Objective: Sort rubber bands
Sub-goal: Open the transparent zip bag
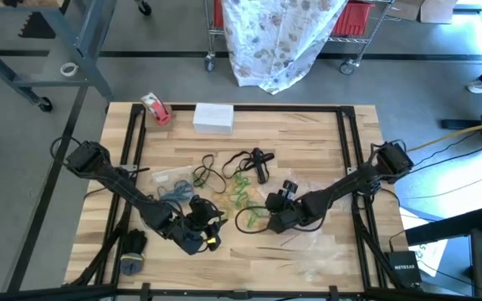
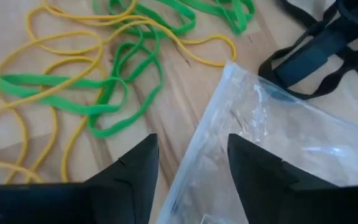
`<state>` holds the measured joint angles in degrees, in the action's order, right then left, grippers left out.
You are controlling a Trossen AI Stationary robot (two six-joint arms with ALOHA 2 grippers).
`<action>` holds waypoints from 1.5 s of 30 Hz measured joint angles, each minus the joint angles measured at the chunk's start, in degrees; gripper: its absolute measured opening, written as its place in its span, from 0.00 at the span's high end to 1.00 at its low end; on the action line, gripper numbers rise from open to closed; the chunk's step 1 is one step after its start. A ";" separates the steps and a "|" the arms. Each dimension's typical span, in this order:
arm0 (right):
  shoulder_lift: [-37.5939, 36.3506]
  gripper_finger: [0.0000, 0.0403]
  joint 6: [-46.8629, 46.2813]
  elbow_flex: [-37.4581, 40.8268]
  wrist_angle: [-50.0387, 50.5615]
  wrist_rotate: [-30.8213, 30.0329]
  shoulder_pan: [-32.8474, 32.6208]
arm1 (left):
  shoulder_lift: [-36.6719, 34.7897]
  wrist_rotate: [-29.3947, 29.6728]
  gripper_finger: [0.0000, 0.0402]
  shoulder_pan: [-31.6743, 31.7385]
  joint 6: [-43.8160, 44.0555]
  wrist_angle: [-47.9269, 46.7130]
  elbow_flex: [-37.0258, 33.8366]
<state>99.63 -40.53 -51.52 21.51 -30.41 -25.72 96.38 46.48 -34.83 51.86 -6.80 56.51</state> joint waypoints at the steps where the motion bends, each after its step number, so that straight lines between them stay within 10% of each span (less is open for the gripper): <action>1: 0.00 0.55 -0.02 0.45 -0.65 -0.02 0.01 | 0.00 0.00 0.70 -0.02 0.00 -0.05 0.00; 20: 0.00 0.57 -1.68 5.07 -2.56 -0.02 0.67 | 0.00 0.00 0.70 0.00 -0.46 -0.14 0.00; 30: 0.00 0.97 -1.01 5.13 -1.27 -0.02 0.64 | 0.00 0.00 0.70 0.00 -0.46 -0.12 0.00; 45: 0.00 1.00 4.76 -4.72 -1.29 -2.38 0.58 | 0.00 0.00 0.70 -0.07 -0.39 0.37 0.00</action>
<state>99.63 -35.78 -56.24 20.22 -32.79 -25.15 96.38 46.48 -34.89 51.47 -6.43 56.51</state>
